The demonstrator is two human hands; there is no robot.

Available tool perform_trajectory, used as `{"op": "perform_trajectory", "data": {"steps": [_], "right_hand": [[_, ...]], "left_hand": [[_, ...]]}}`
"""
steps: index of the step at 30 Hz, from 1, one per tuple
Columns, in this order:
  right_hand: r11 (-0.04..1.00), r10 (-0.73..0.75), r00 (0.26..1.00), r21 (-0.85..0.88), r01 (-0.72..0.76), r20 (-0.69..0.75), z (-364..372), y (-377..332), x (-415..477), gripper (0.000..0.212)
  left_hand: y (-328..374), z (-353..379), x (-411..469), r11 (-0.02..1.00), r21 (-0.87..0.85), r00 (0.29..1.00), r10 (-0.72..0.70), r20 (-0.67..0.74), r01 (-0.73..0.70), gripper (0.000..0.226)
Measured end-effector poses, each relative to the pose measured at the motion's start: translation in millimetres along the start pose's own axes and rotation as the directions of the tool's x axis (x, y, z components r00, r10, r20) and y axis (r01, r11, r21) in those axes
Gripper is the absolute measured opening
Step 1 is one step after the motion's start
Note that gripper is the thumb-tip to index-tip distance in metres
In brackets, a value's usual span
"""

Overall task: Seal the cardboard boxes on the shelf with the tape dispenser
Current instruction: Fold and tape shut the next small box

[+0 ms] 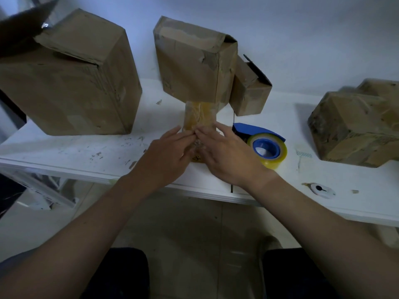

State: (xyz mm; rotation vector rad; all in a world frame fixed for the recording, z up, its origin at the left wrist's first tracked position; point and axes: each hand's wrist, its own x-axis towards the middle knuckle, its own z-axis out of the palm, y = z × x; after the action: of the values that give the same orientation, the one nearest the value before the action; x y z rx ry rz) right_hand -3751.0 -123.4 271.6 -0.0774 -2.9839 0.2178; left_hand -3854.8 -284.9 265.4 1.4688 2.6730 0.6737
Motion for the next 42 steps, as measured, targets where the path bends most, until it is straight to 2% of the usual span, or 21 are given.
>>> {"op": "perform_trajectory", "data": {"steps": [3, 5, 8, 13, 15, 17, 20, 24, 28, 33, 35, 38, 42], "right_hand": [[0.998, 0.059, 0.998, 0.003, -0.059, -0.019, 6, 4, 1, 0.057], [0.996, 0.09, 0.996, 0.017, -0.09, -0.018, 10, 6, -1, 0.055], [0.988, 0.146, 0.989, 0.049, -0.147, 0.009, 11, 8, -3, 0.053], [0.974, 0.219, 0.975, 0.052, -0.221, 0.039, 10, 10, -8, 0.061], [0.967, 0.233, 0.972, 0.1, -0.235, 0.033, 16, 7, -8, 0.064], [0.943, 0.253, 0.966, 0.213, -0.257, 0.049, 24, 0, -5, 0.069], [0.829, 0.27, 0.96, 0.488, -0.271, 0.074, 34, -8, -2, 0.069], [0.702, 0.327, 0.938, 0.636, -0.321, 0.113, 36, -12, 3, 0.066], [0.6, 0.372, 0.913, 0.706, -0.375, 0.169, 33, -13, 5, 0.07], [0.498, 0.438, 0.872, 0.748, -0.438, 0.219, 32, -7, 12, 0.084], [0.558, 0.424, 0.886, 0.717, -0.418, 0.186, 29, -6, 9, 0.082], [0.752, 0.376, 0.926, 0.57, -0.33, 0.04, 17, -2, 0, 0.062], [0.844, 0.33, 0.942, 0.464, -0.269, -0.056, -3, 1, -6, 0.05]], "left_hand": [[0, 0, 1, 0.997, 0.013, 0.997, -0.079, -0.009, 0.079, 0.052], [-2, -1, 0, 0.994, 0.046, 0.995, -0.101, 0.001, 0.101, 0.06], [-8, -2, 1, 0.987, 0.108, 0.992, -0.124, 0.023, 0.121, 0.061], [-4, 5, 1, 0.978, 0.126, 0.982, -0.176, 0.075, 0.165, 0.066], [-1, 12, 2, 0.979, 0.055, 0.973, -0.202, 0.108, 0.197, 0.066], [2, 19, 2, 0.972, -0.092, 0.971, -0.204, 0.124, 0.216, 0.068], [8, 24, 2, 0.916, -0.313, 0.967, -0.217, 0.137, 0.25, 0.069], [17, 21, 6, 0.805, -0.498, 0.947, -0.281, 0.157, 0.322, 0.064], [18, 17, 14, 0.724, -0.589, 0.931, -0.326, 0.165, 0.358, 0.054], [10, 12, 18, 0.71, -0.585, 0.918, -0.342, 0.2, 0.392, 0.041], [11, 6, 14, 0.8, -0.468, 0.927, -0.327, 0.182, 0.374, 0.04], [8, -4, 3, 0.895, -0.304, 0.945, -0.306, 0.117, 0.327, 0.042], [7, -15, -9, 0.949, -0.17, 0.963, -0.256, 0.086, 0.267, 0.043]]}}
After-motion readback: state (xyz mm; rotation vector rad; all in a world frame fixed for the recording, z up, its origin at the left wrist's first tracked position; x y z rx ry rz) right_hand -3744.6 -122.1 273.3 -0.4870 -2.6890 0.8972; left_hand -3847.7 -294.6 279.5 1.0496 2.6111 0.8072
